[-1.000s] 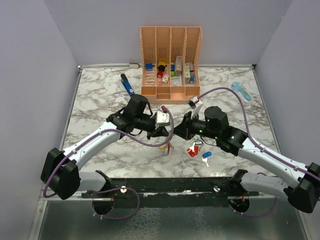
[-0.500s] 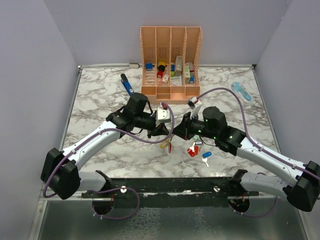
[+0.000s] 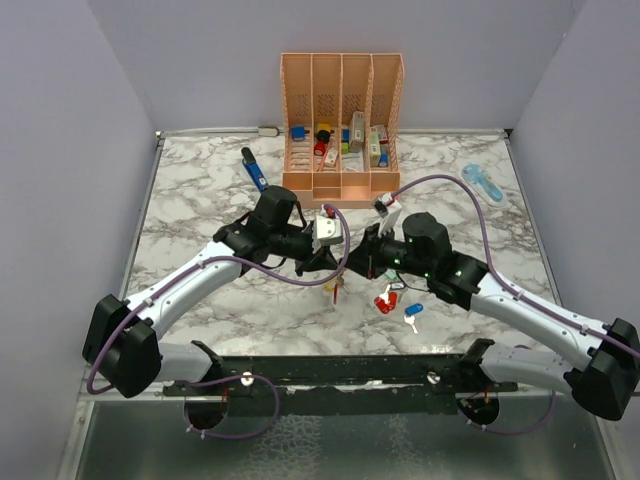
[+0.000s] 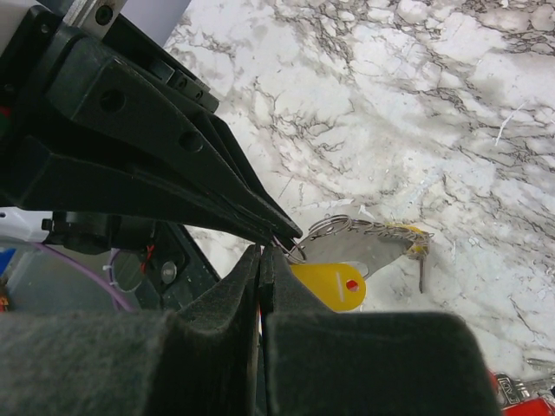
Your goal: Put the keys on the keyring
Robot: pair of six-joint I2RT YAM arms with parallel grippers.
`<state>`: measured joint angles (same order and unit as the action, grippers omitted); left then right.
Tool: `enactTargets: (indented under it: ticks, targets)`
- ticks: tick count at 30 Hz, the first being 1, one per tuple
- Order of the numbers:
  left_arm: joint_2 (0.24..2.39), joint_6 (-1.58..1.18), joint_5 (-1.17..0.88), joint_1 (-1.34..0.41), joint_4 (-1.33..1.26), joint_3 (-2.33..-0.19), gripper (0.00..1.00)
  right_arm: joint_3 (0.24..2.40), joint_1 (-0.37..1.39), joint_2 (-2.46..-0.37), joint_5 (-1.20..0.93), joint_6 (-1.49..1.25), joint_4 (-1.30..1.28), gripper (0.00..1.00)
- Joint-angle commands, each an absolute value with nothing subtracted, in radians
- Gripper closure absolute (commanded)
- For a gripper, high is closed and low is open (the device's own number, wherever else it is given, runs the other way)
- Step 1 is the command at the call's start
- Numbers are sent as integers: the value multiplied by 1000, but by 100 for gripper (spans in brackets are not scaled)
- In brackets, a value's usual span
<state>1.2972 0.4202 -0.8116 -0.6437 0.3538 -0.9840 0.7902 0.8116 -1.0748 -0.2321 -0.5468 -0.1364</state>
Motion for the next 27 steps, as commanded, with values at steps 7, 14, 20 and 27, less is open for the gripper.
enactTargets:
  ticks: [7, 14, 20, 27]
  targets:
    - [1307, 401, -774, -652, 338, -1005, 100, 832, 839, -1096, -189, -572, -100, 99]
    - [1305, 400, -773, -656, 340, -1005, 100, 841, 850, -1113, -160, -580, -102, 99]
    - [1297, 399, -767, -660, 344, -1004, 100, 860, 854, -1111, -85, -598, -144, 99]
    - [1295, 397, -763, -660, 339, -1003, 100, 874, 860, -1102, -53, -590, -185, 99]
